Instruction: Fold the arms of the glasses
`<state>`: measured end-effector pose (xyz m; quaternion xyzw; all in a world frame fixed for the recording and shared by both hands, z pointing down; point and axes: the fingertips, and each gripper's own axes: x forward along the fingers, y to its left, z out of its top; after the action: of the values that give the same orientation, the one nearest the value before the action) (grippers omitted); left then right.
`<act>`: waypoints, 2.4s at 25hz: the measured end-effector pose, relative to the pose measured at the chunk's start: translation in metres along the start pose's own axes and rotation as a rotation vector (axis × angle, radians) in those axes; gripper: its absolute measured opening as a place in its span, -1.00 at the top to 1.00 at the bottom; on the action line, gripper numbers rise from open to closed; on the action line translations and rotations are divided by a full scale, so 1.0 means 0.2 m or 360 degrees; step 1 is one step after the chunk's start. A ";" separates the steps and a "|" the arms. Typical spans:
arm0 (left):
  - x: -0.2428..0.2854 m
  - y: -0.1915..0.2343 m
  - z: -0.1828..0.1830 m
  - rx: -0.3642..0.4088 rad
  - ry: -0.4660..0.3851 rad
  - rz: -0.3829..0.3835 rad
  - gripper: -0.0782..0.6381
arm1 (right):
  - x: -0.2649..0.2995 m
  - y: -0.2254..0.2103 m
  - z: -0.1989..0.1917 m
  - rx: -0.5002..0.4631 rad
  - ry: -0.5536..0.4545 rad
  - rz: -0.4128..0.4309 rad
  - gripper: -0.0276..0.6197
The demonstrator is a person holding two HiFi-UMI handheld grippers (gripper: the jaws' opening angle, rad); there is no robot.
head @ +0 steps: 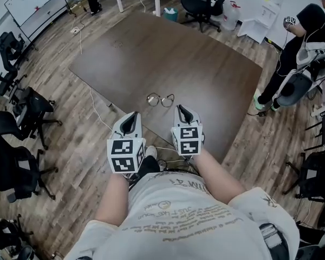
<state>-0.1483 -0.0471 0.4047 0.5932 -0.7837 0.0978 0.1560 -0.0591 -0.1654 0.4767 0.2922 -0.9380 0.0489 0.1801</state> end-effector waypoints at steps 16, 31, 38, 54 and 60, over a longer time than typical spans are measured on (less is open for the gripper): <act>0.48 0.26 -0.06 -0.0027 0.0149 -0.0213 0.75 | 0.57 -0.17 -0.41 -0.0127 0.0428 -0.0232 0.68; 0.55 0.42 -0.15 -0.0118 0.0209 -0.0183 0.74 | 0.72 -0.21 -0.46 -0.0368 0.0458 -0.0301 0.78; 0.53 0.44 -0.16 -0.0132 0.0215 -0.0160 0.75 | 0.73 -0.18 -0.46 -0.0584 0.0447 -0.0313 0.79; 0.48 0.50 -0.20 -0.0163 0.0221 -0.0102 0.75 | 0.78 -0.10 -0.44 -0.0946 0.0428 -0.0376 0.80; 0.46 0.53 -0.21 -0.0158 0.0220 -0.0101 0.74 | 0.80 -0.06 -0.45 -0.1054 0.0426 -0.0388 0.80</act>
<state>-0.2668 -0.0869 0.4806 0.6010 -0.7558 0.0945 0.2421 -0.1462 -0.2425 0.6181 0.3186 -0.8295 -0.2411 0.3903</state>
